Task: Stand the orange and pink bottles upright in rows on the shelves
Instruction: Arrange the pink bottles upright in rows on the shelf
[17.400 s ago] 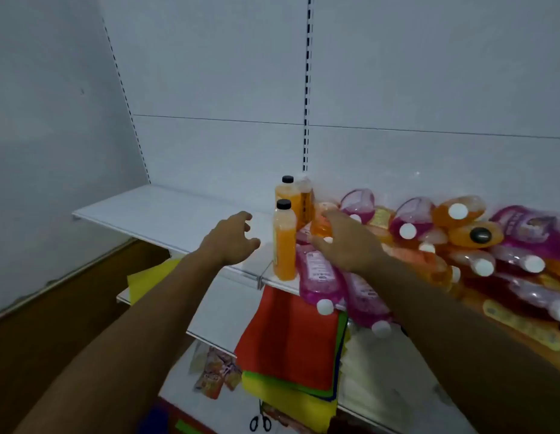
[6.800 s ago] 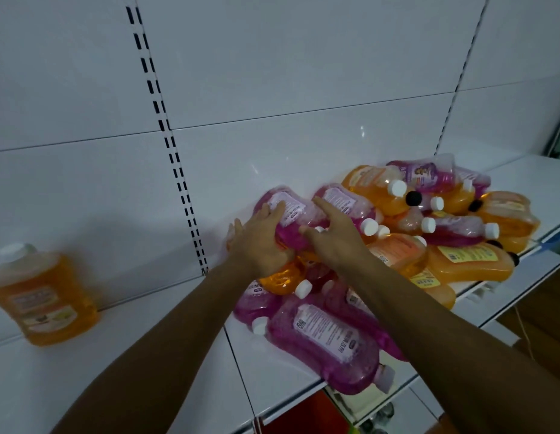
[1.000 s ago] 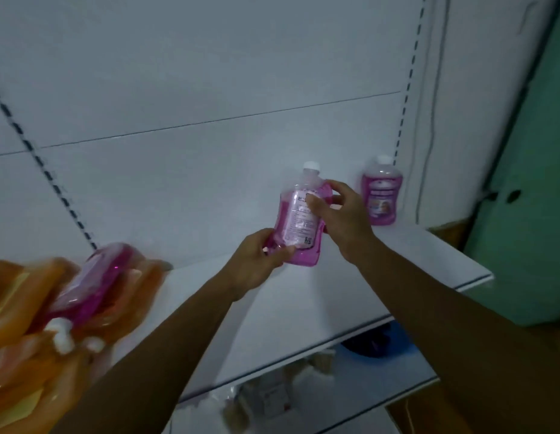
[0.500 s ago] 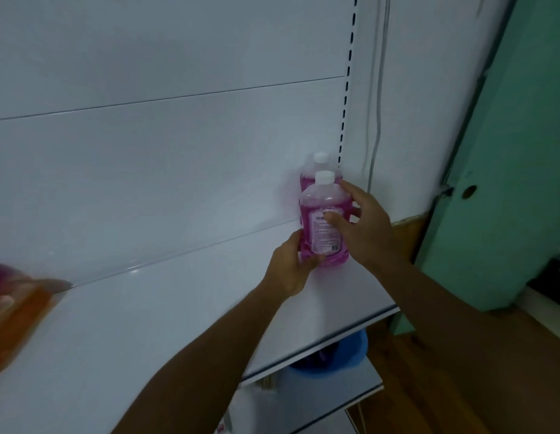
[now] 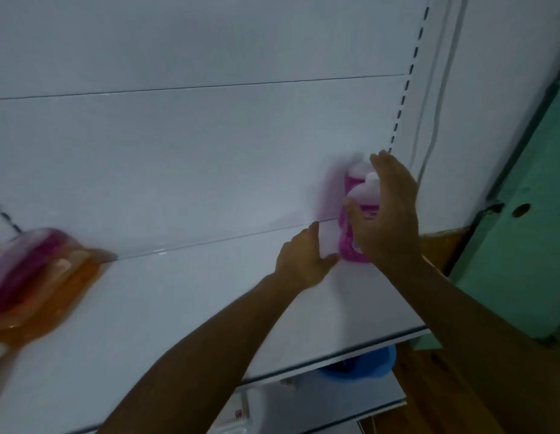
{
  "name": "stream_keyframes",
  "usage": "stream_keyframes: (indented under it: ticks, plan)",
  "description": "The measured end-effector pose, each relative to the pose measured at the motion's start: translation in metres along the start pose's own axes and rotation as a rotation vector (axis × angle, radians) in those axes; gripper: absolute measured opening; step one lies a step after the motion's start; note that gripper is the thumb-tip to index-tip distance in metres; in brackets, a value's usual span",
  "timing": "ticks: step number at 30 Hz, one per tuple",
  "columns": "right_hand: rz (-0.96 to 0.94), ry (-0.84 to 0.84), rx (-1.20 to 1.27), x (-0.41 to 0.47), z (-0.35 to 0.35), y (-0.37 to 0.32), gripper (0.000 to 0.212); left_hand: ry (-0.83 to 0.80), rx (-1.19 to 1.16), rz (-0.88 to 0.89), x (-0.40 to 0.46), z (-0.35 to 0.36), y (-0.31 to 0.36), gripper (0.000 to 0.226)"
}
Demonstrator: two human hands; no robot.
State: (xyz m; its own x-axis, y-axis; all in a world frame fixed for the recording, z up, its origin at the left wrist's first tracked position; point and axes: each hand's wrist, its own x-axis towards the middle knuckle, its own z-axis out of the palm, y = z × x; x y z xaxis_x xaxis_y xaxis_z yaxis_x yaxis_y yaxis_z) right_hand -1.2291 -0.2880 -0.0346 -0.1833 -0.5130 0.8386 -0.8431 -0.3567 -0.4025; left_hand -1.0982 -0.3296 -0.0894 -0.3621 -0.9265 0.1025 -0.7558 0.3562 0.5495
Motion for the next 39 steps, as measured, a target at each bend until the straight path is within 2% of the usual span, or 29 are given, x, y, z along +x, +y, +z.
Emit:
stream_keyframes:
  ticks: [2, 6, 12, 15, 18, 22, 26, 29, 31, 34, 36, 38, 39]
  plan:
    - [-0.053, -0.078, 0.056, 0.002, 0.021, -0.030, 0.059, 0.069, 0.102, 0.034, -0.014, -0.031, -0.019, 0.073]
    - [0.012, -0.245, 0.236, -0.002, 0.078, -0.110, 0.052, 0.206, 0.237, 0.027, -0.054, -0.113, -0.071, 0.059]
    - [0.055, -0.785, 0.422, -0.022, 0.162, -0.248, 0.054, 0.383, 0.426, -0.136, -0.139, -0.237, -0.165, 0.046]
    - [0.129, -0.936, 0.513, -0.036, 0.196, -0.310, 0.048, 0.393, 0.444, -0.266, -0.179, -0.276, -0.210, 0.053]
    - [0.212, -1.003, 0.509, -0.053, 0.225, -0.349, 0.032, 0.316, 0.441, -0.385, -0.203, -0.298, -0.249, 0.060]
    - [0.316, -1.018, 0.563, -0.074, 0.253, -0.363, 0.029, 0.191, 0.326, -0.419, -0.204, -0.303, -0.273, 0.046]
    - [0.561, -1.045, 0.579, -0.070, 0.262, -0.365, 0.026, 0.140, 0.163, -0.456, -0.194, -0.300, -0.278, 0.034]
    - [0.706, -1.074, 0.705, -0.070, 0.261, -0.366, 0.026, 0.193, 0.077, -0.471, -0.191, -0.299, -0.280, 0.033]
    - [0.738, -1.071, 0.823, -0.072, 0.258, -0.367, 0.030, 0.249, 0.035, -0.463, -0.190, -0.297, -0.280, 0.030]
    - [0.725, -1.045, 0.990, -0.074, 0.255, -0.365, 0.032, 0.325, -0.025, -0.425, -0.190, -0.293, -0.277, 0.047]
    - [0.758, -1.022, 1.077, -0.070, 0.250, -0.361, 0.027, 0.401, -0.114, -0.398, -0.191, -0.291, -0.272, 0.048]
    - [0.677, -1.017, 1.154, -0.065, 0.241, -0.352, 0.028, 0.486, -0.262, -0.377, -0.191, -0.292, -0.267, 0.046]
    - [0.563, -1.019, 1.130, -0.063, 0.236, -0.345, 0.033, 0.508, -0.344, -0.364, -0.190, -0.294, -0.264, 0.046]
